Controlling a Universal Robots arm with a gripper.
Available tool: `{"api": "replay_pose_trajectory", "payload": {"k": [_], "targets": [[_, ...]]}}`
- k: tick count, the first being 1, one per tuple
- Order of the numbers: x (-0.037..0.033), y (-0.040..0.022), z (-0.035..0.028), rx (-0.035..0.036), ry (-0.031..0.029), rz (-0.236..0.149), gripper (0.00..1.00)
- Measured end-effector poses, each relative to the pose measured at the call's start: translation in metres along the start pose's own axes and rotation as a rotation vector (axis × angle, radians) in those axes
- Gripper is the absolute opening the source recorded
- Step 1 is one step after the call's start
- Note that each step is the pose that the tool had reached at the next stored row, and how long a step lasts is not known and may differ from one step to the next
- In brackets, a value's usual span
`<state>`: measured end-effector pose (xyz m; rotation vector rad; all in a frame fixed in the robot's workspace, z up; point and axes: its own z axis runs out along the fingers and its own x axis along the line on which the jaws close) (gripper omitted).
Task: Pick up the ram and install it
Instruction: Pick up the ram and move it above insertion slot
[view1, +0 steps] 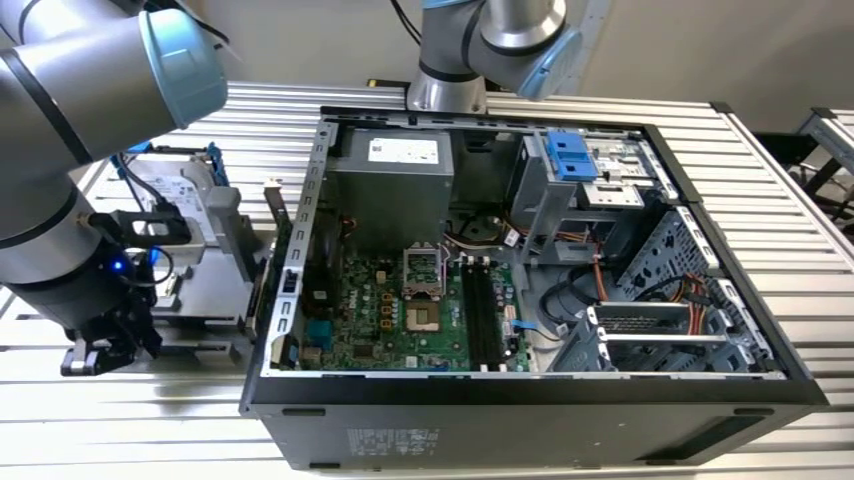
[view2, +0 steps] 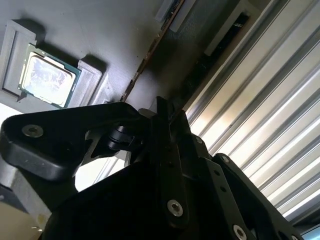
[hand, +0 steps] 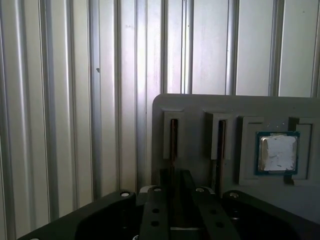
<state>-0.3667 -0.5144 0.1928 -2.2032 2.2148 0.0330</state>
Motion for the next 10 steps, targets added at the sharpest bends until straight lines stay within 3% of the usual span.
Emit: {"api": "replay_pose_trajectory", "payload": {"k": [7, 8, 10], "targets": [[-0.0002, 0.0, 0.0, 0.0, 0.0, 0.0, 1.0], [-0.0003, 0.0, 0.0, 0.0, 0.0, 0.0, 0.0], [-0.0004, 0.0, 0.0, 0.0, 0.0, 0.0, 0.0]]}}
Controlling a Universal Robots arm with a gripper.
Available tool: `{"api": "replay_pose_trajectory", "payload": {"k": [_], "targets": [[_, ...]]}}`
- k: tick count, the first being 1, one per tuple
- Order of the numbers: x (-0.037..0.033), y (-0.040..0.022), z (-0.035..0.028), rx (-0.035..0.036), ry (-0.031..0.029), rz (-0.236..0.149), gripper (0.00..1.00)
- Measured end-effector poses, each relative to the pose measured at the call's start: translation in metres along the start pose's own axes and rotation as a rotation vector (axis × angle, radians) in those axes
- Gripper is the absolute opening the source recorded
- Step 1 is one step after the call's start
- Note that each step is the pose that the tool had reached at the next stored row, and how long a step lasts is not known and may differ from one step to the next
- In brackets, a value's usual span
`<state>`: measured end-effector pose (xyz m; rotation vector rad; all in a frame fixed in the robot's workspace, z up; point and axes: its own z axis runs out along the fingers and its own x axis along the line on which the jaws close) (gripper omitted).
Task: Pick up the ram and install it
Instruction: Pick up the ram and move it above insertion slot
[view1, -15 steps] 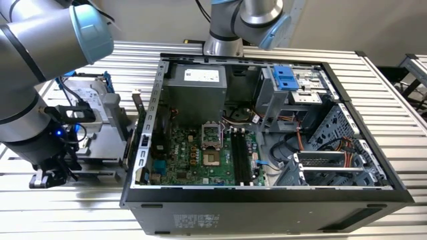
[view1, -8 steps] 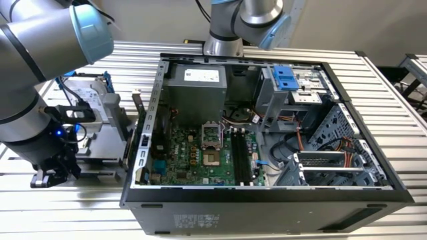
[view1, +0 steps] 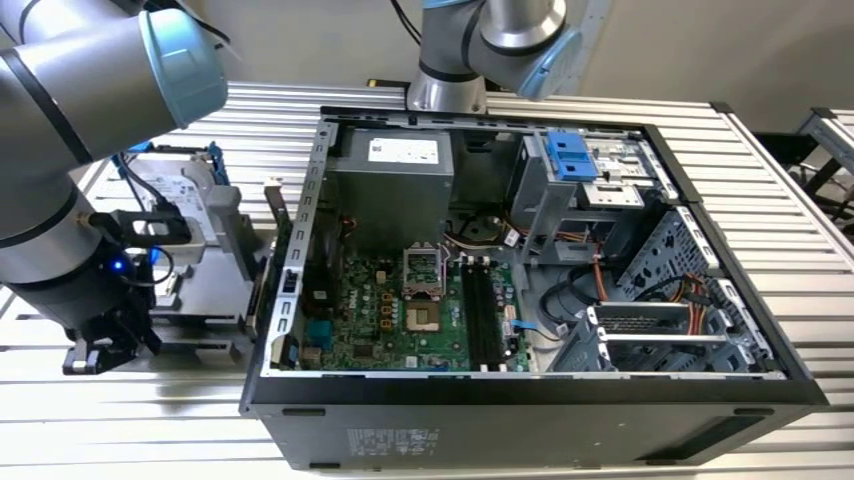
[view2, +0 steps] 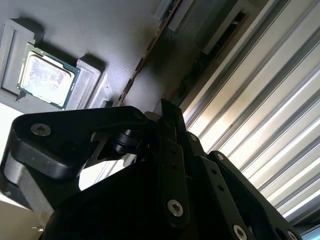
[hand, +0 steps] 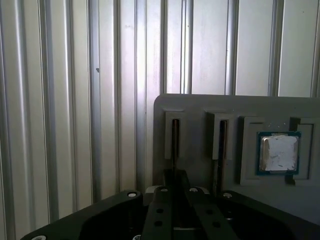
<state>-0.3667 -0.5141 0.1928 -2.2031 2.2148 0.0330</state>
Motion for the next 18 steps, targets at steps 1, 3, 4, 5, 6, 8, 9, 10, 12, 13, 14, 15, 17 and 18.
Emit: {"api": "replay_pose_trajectory", "payload": {"k": [1, 3, 4, 5, 6, 8, 9, 10, 12, 13, 14, 15, 17, 18], "targets": [[-0.0001, 0.0, 0.0, 0.0, 0.0001, 0.0, 0.0], [-0.0001, 0.0, 0.0, -0.0001, 0.0, 0.0, 0.0], [-0.0002, 0.0, 0.0, -0.0001, 0.0001, 0.0, 0.0], [-0.0002, 0.0, 0.0, -0.0001, 0.0, 0.0, 0.0], [-0.0002, 0.0, 0.0, -0.0001, 0.0001, 0.0, 0.0], [-0.0003, 0.0, -0.0002, -0.0001, 0.0001, 0.0, 0.0], [-0.0003, 0.0001, -0.0013, -0.0002, 0.0002, 0.0, 0.0], [-0.0004, 0.0001, -0.0034, -0.0002, 0.0001, 0.0, 0.0], [-0.0006, 0.0001, -0.0121, -0.0002, 0.0001, 0.0, 0.0], [-0.0008, 0.0001, -0.017, -0.0001, 0.0, 0.0, 0.0], [-0.0009, 0.0001, -0.0212, 0.0, -0.0001, 0.0, 0.0], [-0.001, 0.0002, -0.0257, -0.0001, 0.0001, 0.0, 0.0], [-0.0012, 0.0001, -0.035, 0.0, 0.0, 0.0, 0.0], [-0.0013, 0.0001, -0.0397, -0.0002, 0.0001, 0.0, 0.0]]}}
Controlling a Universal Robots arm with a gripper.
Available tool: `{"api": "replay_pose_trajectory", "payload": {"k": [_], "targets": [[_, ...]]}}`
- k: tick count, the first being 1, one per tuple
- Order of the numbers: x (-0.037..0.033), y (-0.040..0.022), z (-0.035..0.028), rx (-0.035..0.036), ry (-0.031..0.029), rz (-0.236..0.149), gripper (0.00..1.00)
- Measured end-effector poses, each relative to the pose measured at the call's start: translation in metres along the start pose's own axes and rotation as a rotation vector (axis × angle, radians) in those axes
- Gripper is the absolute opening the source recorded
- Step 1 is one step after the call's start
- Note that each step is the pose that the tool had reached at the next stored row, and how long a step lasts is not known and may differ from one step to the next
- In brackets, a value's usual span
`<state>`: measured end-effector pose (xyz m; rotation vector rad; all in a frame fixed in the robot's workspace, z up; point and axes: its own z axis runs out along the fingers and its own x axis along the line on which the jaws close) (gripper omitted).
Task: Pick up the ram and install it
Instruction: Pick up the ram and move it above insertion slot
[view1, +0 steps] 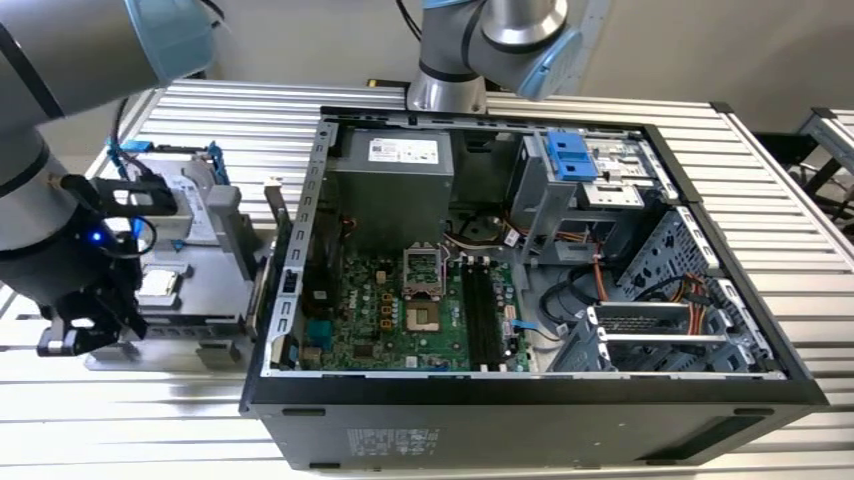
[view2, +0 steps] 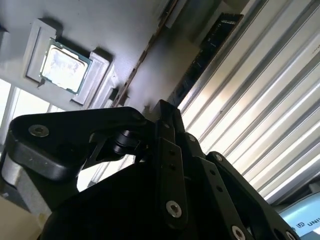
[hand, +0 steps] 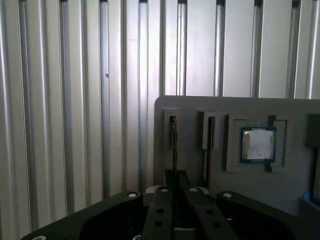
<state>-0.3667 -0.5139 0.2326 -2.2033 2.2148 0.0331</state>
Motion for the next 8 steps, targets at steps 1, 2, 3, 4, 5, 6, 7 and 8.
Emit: {"api": "replay_pose_trajectory", "payload": {"k": [1, 2, 3, 4, 5, 6, 7, 8], "targets": [[-0.0002, 0.0, -0.0043, 0.0001, -0.0001, 0.0, 0.0], [-0.0003, 0.0, -0.0092, 0.0001, 0.0, 0.0, 0.0], [-0.0004, 0.0001, -0.0135, 0.0, 0.0001, 0.0, 0.0], [-0.0005, 0.0001, -0.0176, 0.0001, 0.0, 0.0, 0.0], [-0.0007, 0.0, -0.0216, 0.0002, -0.0001, 0.0, 0.0], [-0.0008, 0.0001, -0.0256, 0.0, 0.0, 0.0, 0.0], [-0.0009, 0.0001, -0.0285, 0.0001, 0.0, 0.0, 0.0], [-0.001, 0.0001, -0.0317, 0.0001, -0.0001, 0.0, 0.0]]}}
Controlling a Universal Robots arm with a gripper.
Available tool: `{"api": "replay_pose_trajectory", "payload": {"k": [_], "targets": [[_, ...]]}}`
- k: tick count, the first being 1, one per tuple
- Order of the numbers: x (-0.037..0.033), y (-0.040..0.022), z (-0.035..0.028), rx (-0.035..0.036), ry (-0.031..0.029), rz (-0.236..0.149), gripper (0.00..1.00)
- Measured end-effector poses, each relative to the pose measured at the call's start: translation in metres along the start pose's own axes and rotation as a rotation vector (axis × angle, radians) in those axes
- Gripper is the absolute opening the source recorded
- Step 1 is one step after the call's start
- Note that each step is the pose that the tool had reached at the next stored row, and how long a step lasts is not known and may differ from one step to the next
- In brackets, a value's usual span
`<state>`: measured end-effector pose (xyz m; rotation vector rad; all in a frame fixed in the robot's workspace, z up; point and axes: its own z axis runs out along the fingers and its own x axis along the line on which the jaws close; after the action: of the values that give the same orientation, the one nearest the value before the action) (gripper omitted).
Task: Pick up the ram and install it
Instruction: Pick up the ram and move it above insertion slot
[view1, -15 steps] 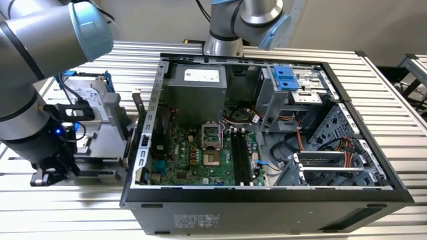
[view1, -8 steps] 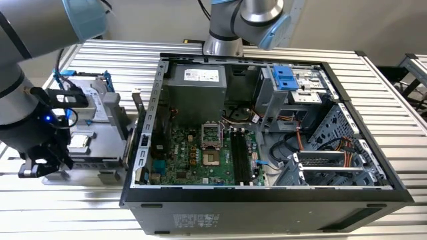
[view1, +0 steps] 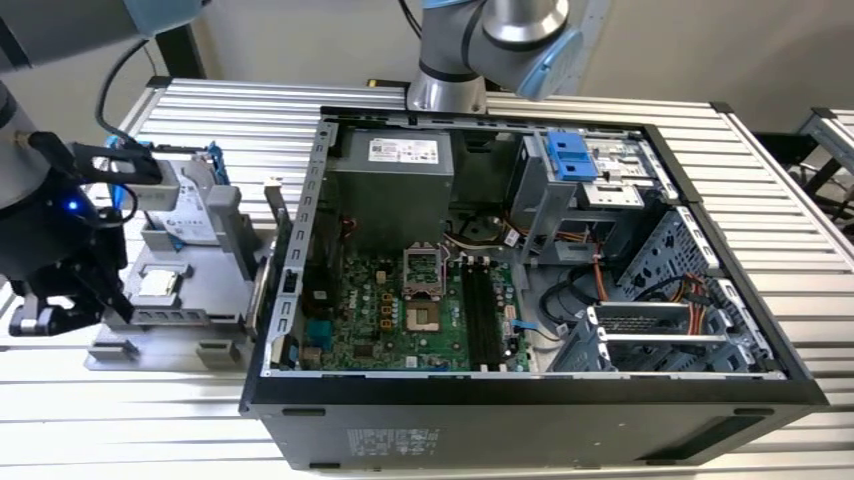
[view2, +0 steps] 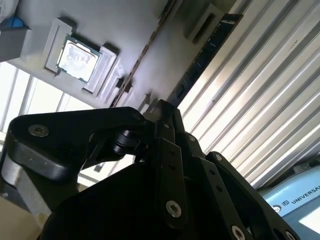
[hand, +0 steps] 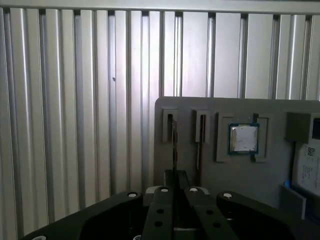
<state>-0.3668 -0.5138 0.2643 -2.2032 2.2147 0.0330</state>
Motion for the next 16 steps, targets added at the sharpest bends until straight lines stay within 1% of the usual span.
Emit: {"api": "replay_pose_trajectory", "payload": {"k": [2, 16], "targets": [[-0.0003, 0.0001, -0.0077, -0.0002, 0.0001, 0.0, 0.0], [-0.002, 0.0003, -0.0716, 0.0, 0.0, 0.0, 0.0]]}}
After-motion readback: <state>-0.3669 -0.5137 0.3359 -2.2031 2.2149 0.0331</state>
